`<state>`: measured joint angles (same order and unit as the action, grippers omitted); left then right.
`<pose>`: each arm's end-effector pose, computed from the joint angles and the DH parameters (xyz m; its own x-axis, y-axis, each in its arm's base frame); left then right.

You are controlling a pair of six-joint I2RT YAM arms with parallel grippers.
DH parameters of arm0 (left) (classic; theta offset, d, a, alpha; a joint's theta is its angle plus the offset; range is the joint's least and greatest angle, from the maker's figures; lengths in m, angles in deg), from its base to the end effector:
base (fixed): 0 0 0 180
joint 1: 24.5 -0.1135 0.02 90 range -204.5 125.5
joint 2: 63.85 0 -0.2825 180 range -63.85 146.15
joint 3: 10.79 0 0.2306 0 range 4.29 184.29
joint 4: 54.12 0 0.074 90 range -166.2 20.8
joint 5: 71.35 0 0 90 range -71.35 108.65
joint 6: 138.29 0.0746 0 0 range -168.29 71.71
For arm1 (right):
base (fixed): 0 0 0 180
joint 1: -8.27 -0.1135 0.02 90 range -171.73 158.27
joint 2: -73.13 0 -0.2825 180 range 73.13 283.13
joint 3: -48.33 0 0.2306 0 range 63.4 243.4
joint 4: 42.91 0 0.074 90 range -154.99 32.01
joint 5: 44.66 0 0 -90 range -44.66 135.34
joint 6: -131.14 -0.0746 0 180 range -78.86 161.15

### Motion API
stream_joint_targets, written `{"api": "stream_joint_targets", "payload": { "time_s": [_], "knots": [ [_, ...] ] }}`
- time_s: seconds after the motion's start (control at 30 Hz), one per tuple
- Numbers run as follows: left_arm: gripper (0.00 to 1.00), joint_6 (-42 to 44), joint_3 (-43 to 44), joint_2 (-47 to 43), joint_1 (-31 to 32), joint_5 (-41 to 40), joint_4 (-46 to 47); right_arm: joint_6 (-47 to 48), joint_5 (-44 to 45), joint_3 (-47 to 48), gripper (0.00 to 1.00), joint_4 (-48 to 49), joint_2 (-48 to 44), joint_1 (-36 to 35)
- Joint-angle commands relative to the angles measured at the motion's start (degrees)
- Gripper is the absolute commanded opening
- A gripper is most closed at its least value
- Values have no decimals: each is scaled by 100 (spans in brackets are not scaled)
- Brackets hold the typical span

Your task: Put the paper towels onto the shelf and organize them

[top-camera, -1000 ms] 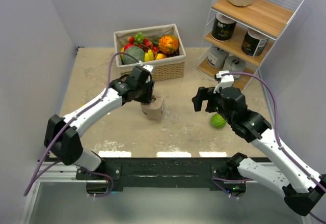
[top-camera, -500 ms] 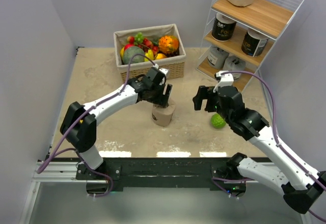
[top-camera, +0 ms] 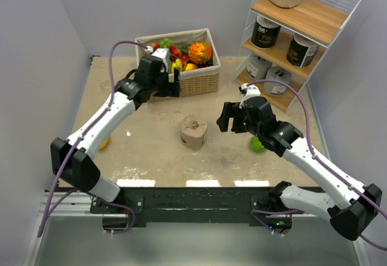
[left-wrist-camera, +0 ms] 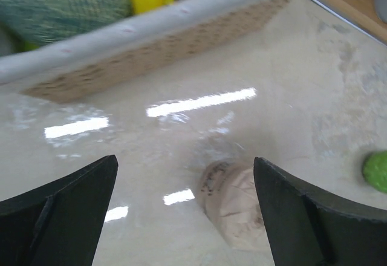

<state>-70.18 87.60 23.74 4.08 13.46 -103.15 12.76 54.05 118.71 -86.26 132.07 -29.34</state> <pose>0.3116 -0.1620 0.3472 -0.6586 -0.0640 -0.7498 0.1816 0.9534 -0.2409 0.1857 0.1288 0.3231 -0.6067 0.1257 -0.7849 -0.2421 0.9113 0.3331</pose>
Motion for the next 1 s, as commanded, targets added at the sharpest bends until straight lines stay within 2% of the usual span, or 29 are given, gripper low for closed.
{"api": "stream_joint_targets", "payload": {
  "time_s": [0.0,0.13,0.2,0.27,0.4,0.57,0.73,0.97],
  "knots": [
    [100,334,-367,-558,-142,-1351,56,-247,-264,235,82,436,196,-89],
    [100,449,-806,-875,-168,-2397,64,-282,-230,296,80,551,592,-256],
    [100,466,-1368,-1217,-168,-2907,423,-291,-125,375,77,603,898,-405],
    [100,641,-1772,-1533,-168,-3031,687,-273,-98,532,75,621,1127,-563],
    [100,510,-1765,-1727,-168,-3357,662,-229,25,990,69,586,1725,-932],
    [99,388,-1722,-1763,-160,-3497,566,-98,368,1816,69,402,2657,-1380],
    [99,186,-1774,-2104,-160,-3971,539,-71,746,2457,68,-10,3360,-1504],
    [100,123,-2090,-2747,-160,-4288,934,-176,1053,2845,64,-468,4194,-1759]
  ]
}}
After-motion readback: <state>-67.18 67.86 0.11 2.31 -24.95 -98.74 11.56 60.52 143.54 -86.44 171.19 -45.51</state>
